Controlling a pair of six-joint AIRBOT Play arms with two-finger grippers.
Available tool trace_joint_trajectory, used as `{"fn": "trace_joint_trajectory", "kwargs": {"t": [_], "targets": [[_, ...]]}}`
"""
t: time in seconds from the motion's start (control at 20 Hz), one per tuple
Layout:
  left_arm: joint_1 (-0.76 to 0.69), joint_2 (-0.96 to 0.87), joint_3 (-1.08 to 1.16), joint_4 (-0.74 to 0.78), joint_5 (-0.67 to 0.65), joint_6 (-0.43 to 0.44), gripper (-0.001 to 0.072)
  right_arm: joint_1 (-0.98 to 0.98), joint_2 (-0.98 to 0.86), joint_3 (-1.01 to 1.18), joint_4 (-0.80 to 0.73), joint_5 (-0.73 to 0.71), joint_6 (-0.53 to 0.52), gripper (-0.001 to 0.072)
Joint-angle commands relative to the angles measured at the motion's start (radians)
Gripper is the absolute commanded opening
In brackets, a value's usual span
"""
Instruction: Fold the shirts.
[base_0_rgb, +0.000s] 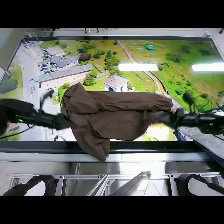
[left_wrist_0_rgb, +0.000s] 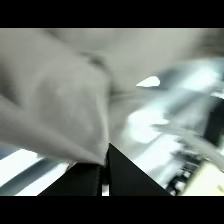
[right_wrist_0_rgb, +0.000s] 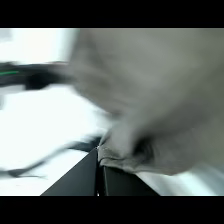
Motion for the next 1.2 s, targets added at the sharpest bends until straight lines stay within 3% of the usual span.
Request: {"fn": "trace_joint_trajectory", "kwargs": {"t": [0.0,0.1,0.15,0.25,0.35,0.5,0.7,0.85,1.0,1.15], "targets": [[0.019,0.169,0.226,-0.489,0.36,0.163,0.0021,0.043,0.3,0.021,0.711,0.244,-0.136,0.0015],[0.083,0.315,0.507,-0.502,0.307,0.151,0.0022,-0.014,0.579,0.089,0.917,0.117,-0.152,0.0015],[0.141,0.372,0.665,-0.501,0.253,0.153,0.0022,-0.062,0.714,0.137,0.93,-0.03,-0.175,0.0015],[0.281,0.417,0.959,-0.483,0.169,0.154,0.0022,-0.171,0.935,0.244,0.77,-0.447,-0.17,0.0014],[0.425,0.377,1.218,-0.483,0.14,0.114,0.0022,-0.272,1.041,0.381,0.536,-0.698,-0.162,0.0014],[0.484,0.241,1.431,-0.483,0.072,0.045,0.0023,-0.36,0.995,0.592,0.299,-0.713,-0.134,0.0014],[0.424,0.112,1.209,-0.477,0.072,-0.049,0.0022,-0.389,0.767,0.64,-0.005,-0.608,0.126,0.0014],[0.424,0.079,1.067,-0.474,0.095,-0.068,0.0021,-0.389,0.666,0.64,0.013,-0.429,0.135,0.0014],[0.517,0.121,1.032,-0.41,0.086,-0.019,0.0021,-0.395,0.667,0.64,-0.056,-0.513,0.135,0.0014],[0.566,0.181,0.971,-0.398,0.075,-0.019,0.0022,-0.401,0.658,0.64,-0.061,-0.425,0.195,0.0014]]}}
